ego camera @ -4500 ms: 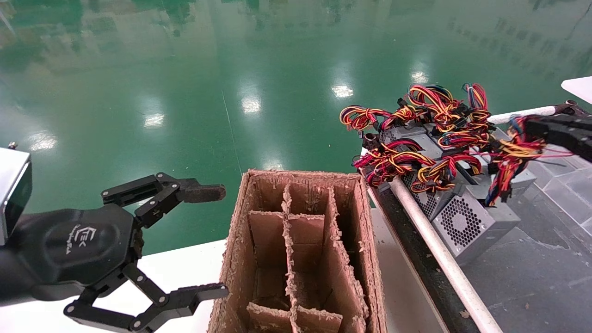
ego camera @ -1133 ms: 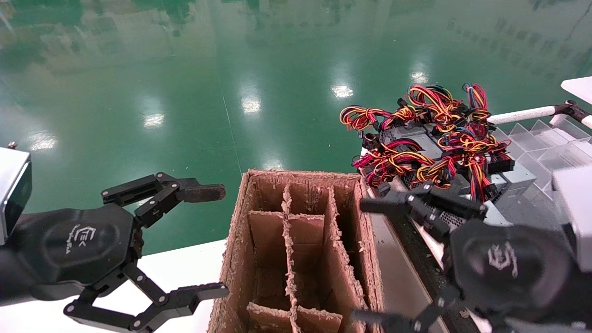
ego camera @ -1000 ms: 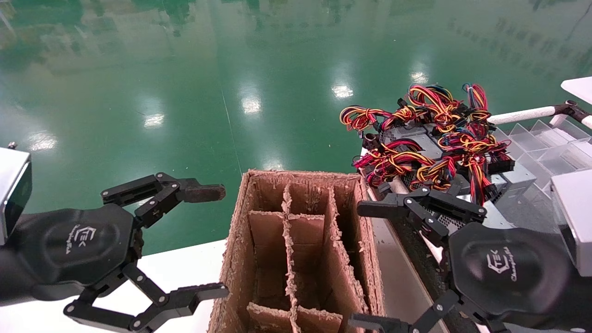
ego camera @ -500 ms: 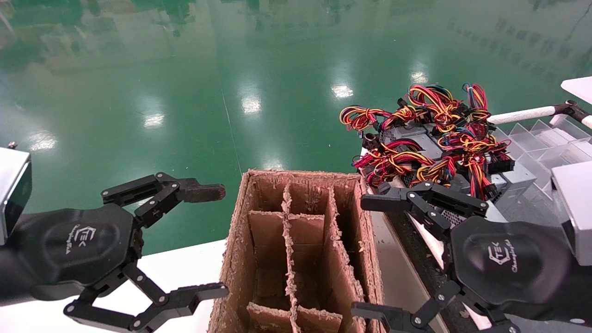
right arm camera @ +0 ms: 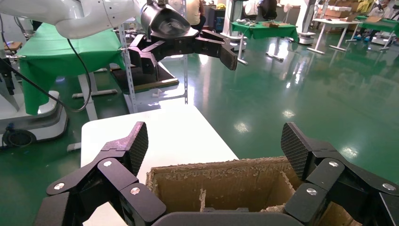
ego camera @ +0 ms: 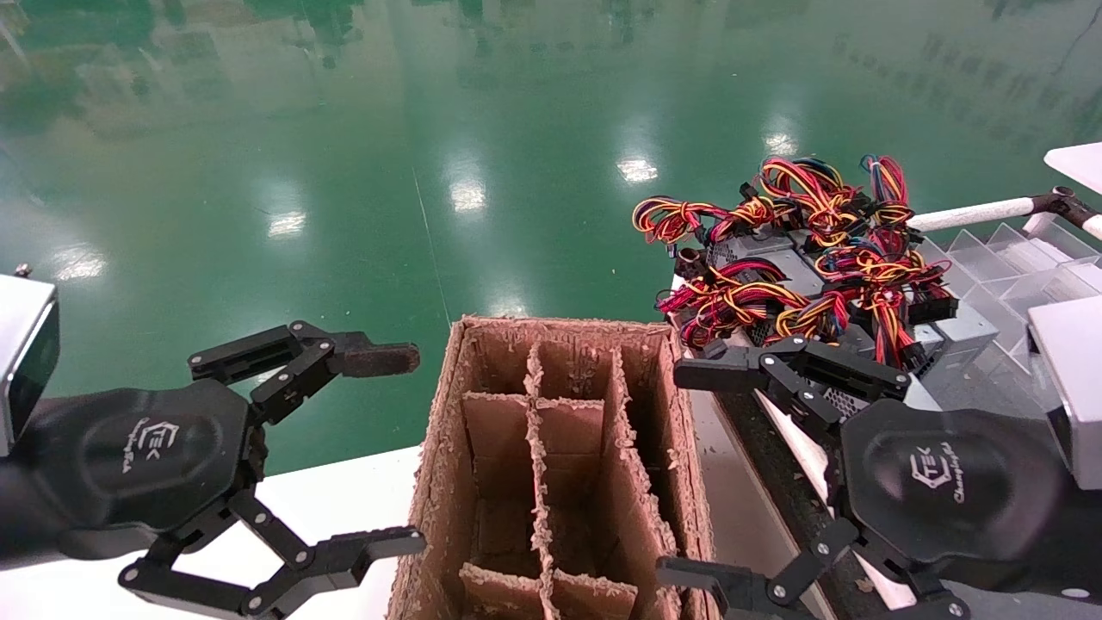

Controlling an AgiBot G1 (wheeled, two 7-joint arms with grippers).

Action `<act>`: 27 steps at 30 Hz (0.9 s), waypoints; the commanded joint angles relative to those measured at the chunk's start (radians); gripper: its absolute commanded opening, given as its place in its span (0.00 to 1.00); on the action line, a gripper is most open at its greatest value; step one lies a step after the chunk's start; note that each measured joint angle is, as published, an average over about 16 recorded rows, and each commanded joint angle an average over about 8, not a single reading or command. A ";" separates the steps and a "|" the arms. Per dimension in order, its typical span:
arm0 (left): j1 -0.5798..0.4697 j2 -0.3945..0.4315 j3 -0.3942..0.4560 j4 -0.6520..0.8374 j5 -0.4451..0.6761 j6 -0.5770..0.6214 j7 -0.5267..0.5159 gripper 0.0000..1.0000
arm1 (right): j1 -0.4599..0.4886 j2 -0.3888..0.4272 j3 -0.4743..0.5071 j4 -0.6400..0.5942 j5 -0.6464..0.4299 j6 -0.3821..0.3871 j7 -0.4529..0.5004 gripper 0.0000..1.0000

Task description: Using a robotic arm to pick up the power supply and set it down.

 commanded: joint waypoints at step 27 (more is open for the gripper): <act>0.000 0.000 0.000 0.000 0.000 0.000 0.000 1.00 | 0.002 0.000 -0.002 -0.003 0.001 -0.001 -0.001 1.00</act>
